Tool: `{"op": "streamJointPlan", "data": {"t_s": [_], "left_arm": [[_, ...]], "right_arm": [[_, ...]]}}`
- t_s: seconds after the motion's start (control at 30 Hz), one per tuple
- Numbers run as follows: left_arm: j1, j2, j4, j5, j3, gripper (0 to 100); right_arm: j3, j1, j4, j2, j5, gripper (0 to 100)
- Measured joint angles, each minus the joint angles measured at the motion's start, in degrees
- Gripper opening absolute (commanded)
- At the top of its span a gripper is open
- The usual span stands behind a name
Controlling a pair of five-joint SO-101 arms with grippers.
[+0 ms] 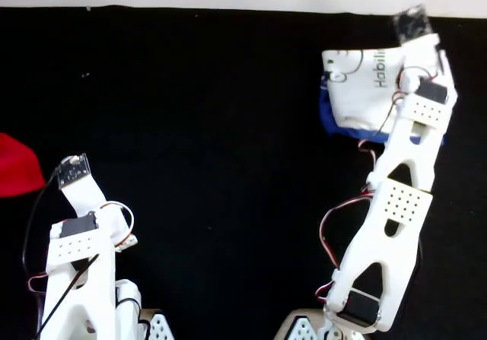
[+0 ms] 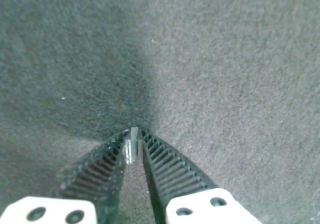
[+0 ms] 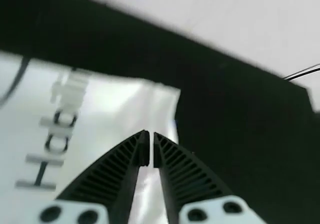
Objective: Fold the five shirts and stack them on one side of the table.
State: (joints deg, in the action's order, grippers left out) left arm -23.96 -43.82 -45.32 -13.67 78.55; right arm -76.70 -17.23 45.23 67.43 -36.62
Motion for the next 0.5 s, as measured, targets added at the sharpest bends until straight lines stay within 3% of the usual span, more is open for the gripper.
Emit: {"op": "streamJointPlan", "data": {"t_s": [0.07, 0.17, 0.5], "left_arm": [[0.0, 0.0, 0.0, 0.0, 0.0, 2], [0.0, 0.0, 0.0, 0.0, 0.0, 2], [0.0, 0.0, 0.0, 0.0, 0.0, 2]], "right_arm": [[-2.73, 0.0, 1.67, -0.97, 2.81, 17.3], [-7.56, 0.0, 8.53, -2.99, 5.45, 15.6], [-17.41, 7.21, 50.9, -15.56, 6.42, 13.1]]}}
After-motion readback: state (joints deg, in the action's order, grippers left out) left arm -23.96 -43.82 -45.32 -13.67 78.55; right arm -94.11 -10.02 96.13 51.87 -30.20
